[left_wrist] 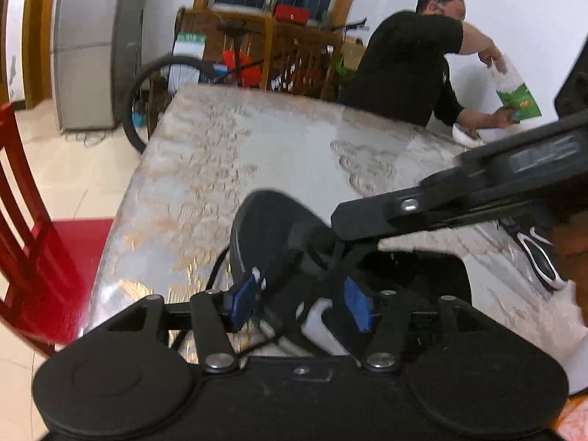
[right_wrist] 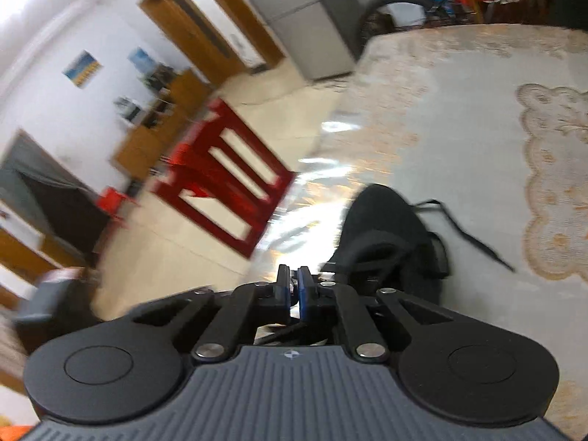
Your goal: Lace up shoes with both hands
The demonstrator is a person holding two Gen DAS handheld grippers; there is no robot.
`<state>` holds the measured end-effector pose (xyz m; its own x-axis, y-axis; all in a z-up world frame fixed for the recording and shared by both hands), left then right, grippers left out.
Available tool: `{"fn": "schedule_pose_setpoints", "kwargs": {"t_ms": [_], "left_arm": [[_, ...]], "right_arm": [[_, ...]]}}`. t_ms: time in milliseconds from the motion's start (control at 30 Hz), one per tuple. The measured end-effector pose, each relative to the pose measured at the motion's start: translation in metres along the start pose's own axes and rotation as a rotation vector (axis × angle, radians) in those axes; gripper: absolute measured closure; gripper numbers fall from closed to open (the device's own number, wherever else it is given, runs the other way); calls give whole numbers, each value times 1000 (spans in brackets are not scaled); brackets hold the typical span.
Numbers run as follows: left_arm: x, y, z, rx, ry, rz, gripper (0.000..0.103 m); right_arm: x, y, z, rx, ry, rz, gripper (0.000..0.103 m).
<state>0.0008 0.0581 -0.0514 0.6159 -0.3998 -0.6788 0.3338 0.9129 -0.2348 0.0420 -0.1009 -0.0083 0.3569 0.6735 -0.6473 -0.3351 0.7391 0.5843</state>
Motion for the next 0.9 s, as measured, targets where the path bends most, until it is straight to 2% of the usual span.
{"fn": "schedule_pose_setpoints", "kwargs": {"t_ms": [33,167,267,300,333,367,400,433,467,533,600,667,733,833,900], "left_arm": [[2,2,1,-10,-23,-8,50],[11,7,5,-51,-69,-96,51],[6,-6,4,8,-117,-153,53],[3,-12,4,33,-135,-160,61],[0,-17,4,54,-149,-161,90],[-1,-20,4,64,-152,-165,103],[-2,-20,6,52,-161,-173,103],[-5,-18,7,29,-177,-182,103],[-9,-13,10,-7,-189,-197,103],[-16,1,16,-98,-206,-237,103],[-22,16,22,-186,-218,-279,103],[-26,26,28,-224,-226,-280,103],[-28,27,31,-207,-219,-253,103],[-27,26,29,-195,-156,-229,101],[-23,27,24,-191,-100,-223,92]], "right_arm": [[-2,3,1,2,1,31,97],[-2,13,-4,-78,17,-1,97],[-6,16,-9,-76,37,16,94],[-9,17,-10,-77,44,24,93],[-13,17,-10,-80,48,37,93],[-19,19,-10,-90,40,48,88],[-26,22,-11,-106,20,49,83],[-36,23,-11,-120,-9,37,65],[-48,23,-12,-130,-62,-3,46],[-72,18,-17,-151,-172,-119,35],[-83,12,-26,-209,-185,-261,35],[-73,4,-41,-278,-97,-368,35],[-53,-1,-57,-333,-25,-469,36],[-29,-2,-68,-399,18,-569,37],[-17,-2,-73,-435,36,-613,38]]}}
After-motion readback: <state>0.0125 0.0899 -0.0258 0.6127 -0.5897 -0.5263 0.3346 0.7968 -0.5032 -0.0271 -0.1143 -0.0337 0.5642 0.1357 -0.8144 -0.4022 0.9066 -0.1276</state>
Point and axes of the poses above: each gripper's, at about its wrist camera, not at the fingertips, and x roughly the way its jaws point, y to its left, z to its top, the point moved 3 cm from there along x, roughly the way its jaws point, and after that the axes turned 4 degrees about y, right-handed, at the moved point
